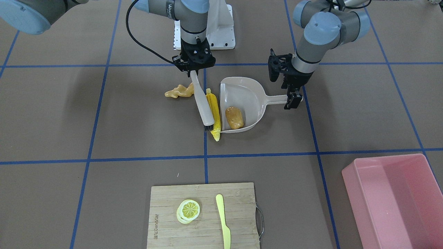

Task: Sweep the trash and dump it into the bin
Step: 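Sweep the potato into the dustpan with the brush in the right gripper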

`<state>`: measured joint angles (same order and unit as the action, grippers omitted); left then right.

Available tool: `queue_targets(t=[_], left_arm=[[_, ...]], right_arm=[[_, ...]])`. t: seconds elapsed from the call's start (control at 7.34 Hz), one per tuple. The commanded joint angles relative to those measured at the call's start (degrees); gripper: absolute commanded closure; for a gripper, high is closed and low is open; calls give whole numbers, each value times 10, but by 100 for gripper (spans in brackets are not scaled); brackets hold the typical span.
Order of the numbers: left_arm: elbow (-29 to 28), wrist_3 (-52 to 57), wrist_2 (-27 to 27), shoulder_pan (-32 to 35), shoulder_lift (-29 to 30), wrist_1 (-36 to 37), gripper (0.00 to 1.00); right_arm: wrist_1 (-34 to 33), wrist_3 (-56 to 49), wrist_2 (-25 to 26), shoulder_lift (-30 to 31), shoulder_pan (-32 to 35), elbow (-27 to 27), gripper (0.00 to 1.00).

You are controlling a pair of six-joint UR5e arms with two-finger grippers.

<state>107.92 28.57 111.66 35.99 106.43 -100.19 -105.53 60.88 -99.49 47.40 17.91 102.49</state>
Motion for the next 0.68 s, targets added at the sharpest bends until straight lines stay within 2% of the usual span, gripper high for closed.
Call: queue_targets(t=[0.0,0.27,0.54], left_arm=[[-1,0,0,-2,0,-1,7],[-2,0,0,-2,1,-2,7],[-2,0,0,-2,0,-3,7]], right_arm=[[77,44,23,-2,-19,-24,100],[102,86,18,-15,-18,-16,100],[105,116,4,-13,-7,42,100]])
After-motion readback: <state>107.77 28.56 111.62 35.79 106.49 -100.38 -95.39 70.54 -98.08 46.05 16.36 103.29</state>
